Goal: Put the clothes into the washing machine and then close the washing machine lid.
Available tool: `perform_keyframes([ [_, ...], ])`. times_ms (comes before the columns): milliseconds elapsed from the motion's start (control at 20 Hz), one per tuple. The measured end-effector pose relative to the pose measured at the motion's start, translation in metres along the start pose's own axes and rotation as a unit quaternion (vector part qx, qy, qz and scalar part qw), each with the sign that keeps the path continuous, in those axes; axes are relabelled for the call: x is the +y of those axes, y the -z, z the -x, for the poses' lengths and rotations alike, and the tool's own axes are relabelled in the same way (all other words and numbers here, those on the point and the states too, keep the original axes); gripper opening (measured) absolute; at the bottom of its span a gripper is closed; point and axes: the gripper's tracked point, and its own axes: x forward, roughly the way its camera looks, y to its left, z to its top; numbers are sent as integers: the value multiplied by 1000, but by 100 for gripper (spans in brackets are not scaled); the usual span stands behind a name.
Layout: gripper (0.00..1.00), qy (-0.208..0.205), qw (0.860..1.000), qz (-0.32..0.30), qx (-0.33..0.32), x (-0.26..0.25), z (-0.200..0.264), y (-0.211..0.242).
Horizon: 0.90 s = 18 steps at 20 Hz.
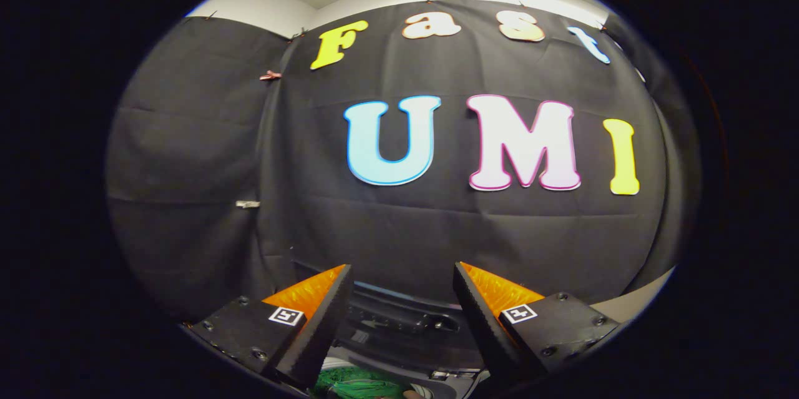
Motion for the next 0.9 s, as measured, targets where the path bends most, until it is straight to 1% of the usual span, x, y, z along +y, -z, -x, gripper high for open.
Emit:
perform_keyframes([
  [150,99,52,998,-16,14,-19,-13,11],
  [500,99,108,991,-42,65,-43,-46,39],
  [700,99,128,986,-54,90,-56,-56,53],
  [900,99,138,983,-53,109,-62,-62,62],
])
